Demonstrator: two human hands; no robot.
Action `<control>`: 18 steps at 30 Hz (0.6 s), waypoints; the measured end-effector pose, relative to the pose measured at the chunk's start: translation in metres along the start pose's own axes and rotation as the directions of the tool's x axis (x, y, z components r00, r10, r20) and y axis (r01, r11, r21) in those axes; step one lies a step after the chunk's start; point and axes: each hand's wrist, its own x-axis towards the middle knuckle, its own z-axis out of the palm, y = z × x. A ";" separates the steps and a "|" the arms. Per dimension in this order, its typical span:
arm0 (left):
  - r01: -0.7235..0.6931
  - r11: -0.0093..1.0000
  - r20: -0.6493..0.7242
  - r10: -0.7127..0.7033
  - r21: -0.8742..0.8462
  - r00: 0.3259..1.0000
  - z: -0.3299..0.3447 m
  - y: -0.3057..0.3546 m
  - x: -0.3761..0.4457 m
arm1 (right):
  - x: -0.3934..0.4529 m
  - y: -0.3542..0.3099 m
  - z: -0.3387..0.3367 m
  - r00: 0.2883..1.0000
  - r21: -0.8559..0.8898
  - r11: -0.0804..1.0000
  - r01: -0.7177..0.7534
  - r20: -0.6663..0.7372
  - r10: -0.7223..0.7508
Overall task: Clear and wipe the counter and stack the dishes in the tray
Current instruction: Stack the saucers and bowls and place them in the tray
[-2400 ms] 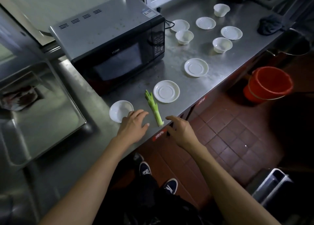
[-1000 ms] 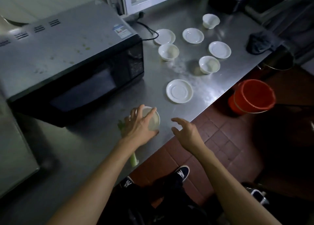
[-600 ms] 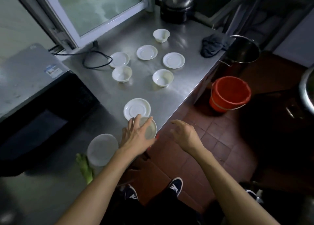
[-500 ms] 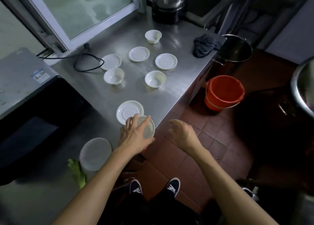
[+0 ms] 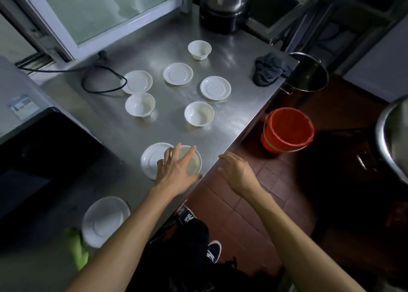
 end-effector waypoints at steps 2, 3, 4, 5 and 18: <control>0.023 0.999 -0.010 -0.023 -0.030 1.000 -0.007 -0.005 0.018 | 0.025 -0.008 -0.005 0.999 -0.052 0.999 0.000 0.054 0.003; 0.031 0.999 -0.022 -0.032 -0.040 0.999 -0.011 -0.008 0.027 | 0.039 -0.012 -0.007 0.996 -0.094 0.995 0.012 0.086 -0.003; 0.038 0.998 -0.034 -0.039 -0.044 0.999 -0.015 -0.011 0.035 | 0.053 -0.016 -0.008 0.993 -0.139 0.990 0.031 0.114 -0.015; 0.044 0.998 -0.047 -0.046 -0.043 0.998 -0.019 -0.014 0.042 | 0.067 -0.019 -0.009 0.991 -0.176 0.983 0.051 0.133 -0.027; 0.244 0.968 -0.082 -0.248 -0.054 0.965 -0.030 -0.046 0.086 | 0.205 -0.018 0.014 0.942 -0.420 0.883 0.210 0.328 -0.067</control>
